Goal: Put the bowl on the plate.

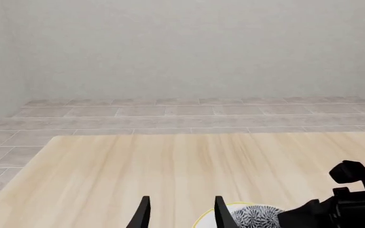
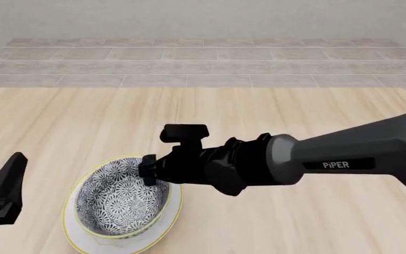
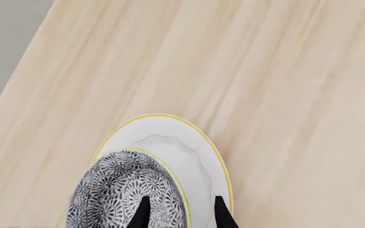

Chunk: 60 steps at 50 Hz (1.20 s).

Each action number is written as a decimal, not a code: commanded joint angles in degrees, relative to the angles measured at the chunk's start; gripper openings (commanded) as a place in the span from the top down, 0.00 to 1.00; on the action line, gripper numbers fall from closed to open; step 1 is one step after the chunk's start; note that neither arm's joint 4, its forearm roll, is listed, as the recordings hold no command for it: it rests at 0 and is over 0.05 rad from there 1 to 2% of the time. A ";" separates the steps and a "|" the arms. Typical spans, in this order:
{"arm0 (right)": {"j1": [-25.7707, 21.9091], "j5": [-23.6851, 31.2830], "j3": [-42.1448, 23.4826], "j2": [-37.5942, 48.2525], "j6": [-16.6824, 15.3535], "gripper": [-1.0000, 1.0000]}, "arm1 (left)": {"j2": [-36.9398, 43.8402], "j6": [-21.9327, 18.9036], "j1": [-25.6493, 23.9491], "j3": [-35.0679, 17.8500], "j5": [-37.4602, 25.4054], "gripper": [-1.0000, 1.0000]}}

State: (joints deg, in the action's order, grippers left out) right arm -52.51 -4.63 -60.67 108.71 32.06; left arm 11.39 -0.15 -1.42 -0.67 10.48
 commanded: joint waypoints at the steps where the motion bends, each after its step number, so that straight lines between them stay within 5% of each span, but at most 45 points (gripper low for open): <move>1: -0.32 -0.55 0.48 -0.45 -0.13 0.00 | 0.59 -0.02 -0.05 0.04 0.60 0.00; 60: -0.82 0.89 6.41 -14.69 -2.16 0.00 | -2.88 -0.75 -0.86 -0.28 -2.92 0.00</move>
State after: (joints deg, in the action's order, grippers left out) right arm -53.17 -3.47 -55.43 95.86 29.95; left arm 9.67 -0.49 -2.03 -0.78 8.66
